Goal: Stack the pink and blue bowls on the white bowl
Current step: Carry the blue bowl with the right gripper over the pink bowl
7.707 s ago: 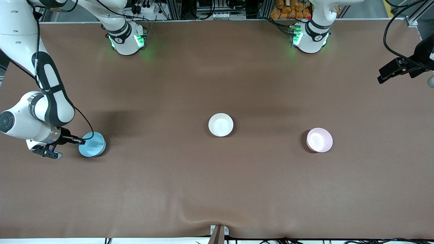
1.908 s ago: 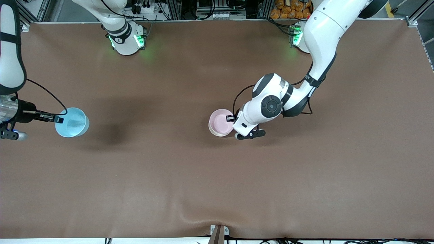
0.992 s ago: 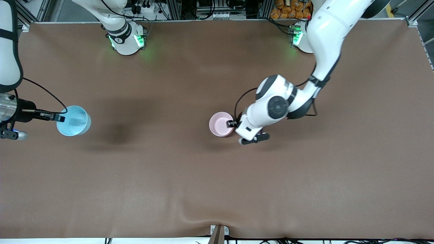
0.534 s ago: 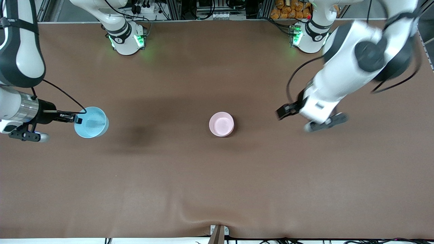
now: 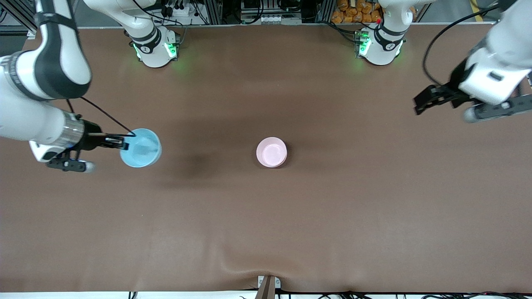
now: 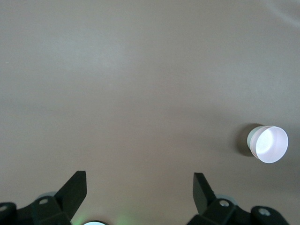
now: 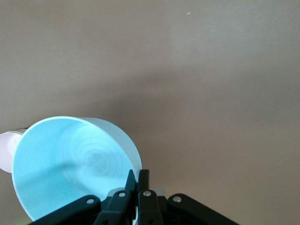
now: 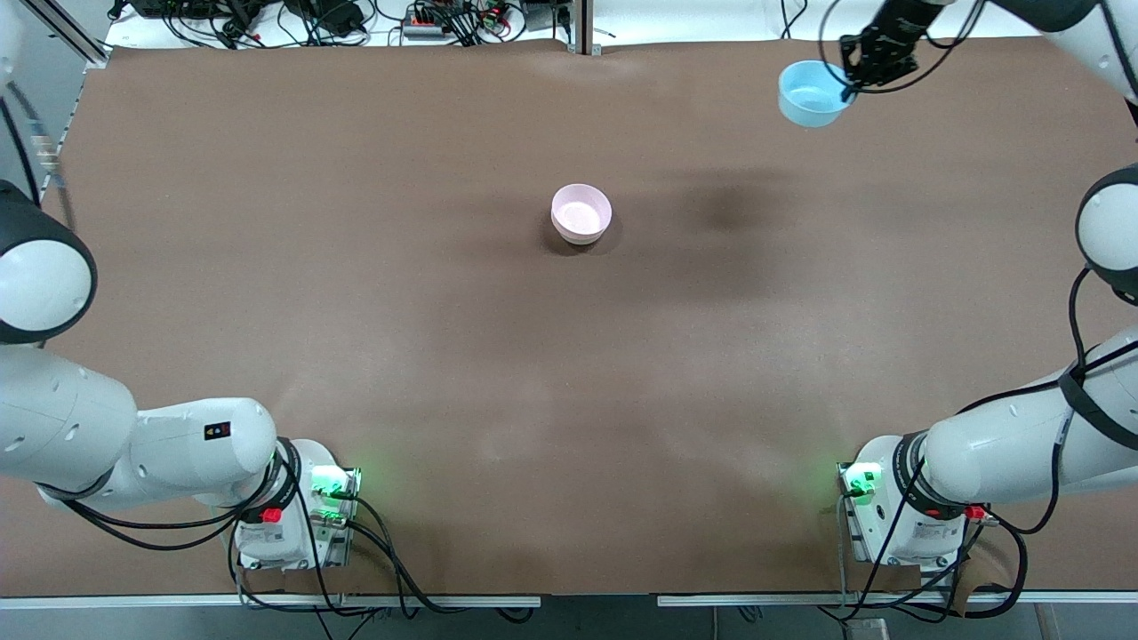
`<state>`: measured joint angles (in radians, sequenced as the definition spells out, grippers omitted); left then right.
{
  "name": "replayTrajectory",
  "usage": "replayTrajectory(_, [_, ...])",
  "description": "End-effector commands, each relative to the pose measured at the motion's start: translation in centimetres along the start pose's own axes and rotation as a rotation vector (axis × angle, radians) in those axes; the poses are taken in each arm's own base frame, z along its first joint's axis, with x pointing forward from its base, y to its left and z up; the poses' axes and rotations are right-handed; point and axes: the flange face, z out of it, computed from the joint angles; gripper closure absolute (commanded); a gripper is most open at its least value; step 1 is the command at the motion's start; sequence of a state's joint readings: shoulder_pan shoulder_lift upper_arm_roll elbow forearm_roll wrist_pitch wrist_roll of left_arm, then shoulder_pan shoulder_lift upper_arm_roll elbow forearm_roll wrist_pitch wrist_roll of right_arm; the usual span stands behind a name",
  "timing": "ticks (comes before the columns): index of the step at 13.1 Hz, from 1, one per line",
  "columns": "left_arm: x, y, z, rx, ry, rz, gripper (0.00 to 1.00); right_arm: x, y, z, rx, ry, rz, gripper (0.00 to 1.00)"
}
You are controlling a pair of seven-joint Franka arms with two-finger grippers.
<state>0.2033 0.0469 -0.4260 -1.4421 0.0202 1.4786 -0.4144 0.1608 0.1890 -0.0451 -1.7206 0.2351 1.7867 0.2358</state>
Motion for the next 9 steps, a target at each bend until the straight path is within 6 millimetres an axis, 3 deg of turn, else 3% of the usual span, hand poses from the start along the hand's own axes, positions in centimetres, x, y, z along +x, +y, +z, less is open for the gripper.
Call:
replayTrajectory(1, [-1.8, -0.2, -1.7, 0.019, 0.003, 0.038, 0.00, -1.7, -4.3, 0.2, 0.005, 0.017, 0.027, 1.00])
replayTrajectory(3, [-1.5, -1.9, -2.4, 0.018, 0.016, 0.033, 0.00, -2.8, -6.8, 1.2, -0.004, 0.006, 0.038, 1.00])
replayTrajectory(6, [-1.4, -2.2, -2.6, 0.015, 0.021, 0.038, 0.00, -4.8, -11.5, 3.0, -0.011, 0.014, 0.081, 1.00])
replayTrajectory(9, [-1.1, -2.9, -2.7, 0.014, 0.023, 0.025, 0.00, -8.3, -18.1, 7.4, 0.001, 0.061, 0.153, 1.00])
